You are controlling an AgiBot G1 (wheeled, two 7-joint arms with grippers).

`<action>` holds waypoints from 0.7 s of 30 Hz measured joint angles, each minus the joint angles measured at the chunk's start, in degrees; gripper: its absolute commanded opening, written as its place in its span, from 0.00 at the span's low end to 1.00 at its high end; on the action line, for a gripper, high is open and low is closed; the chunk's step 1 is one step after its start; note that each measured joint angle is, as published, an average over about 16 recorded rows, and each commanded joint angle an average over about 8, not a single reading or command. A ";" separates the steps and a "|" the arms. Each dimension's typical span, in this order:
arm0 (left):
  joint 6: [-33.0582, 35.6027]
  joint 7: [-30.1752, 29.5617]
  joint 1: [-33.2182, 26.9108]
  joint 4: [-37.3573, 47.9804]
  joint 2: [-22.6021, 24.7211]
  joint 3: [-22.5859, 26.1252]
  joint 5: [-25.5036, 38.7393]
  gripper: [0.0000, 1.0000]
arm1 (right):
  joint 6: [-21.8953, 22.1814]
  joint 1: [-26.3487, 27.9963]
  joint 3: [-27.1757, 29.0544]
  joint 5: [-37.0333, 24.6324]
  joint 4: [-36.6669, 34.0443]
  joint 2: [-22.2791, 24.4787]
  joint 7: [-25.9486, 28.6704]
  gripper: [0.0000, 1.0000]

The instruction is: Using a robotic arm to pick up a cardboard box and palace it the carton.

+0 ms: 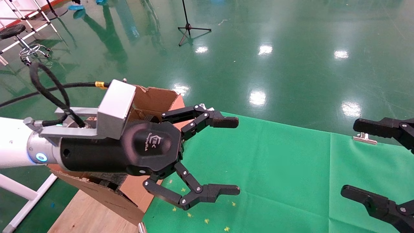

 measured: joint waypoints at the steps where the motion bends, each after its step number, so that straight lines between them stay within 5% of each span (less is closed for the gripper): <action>1: 0.00 0.00 0.00 0.00 0.00 0.00 0.00 1.00 | 0.00 0.00 0.00 0.00 0.00 0.00 0.00 1.00; 21: 0.00 0.00 -0.02 0.01 0.00 0.00 0.02 1.00 | 0.00 0.00 0.00 0.00 0.00 0.00 0.00 1.00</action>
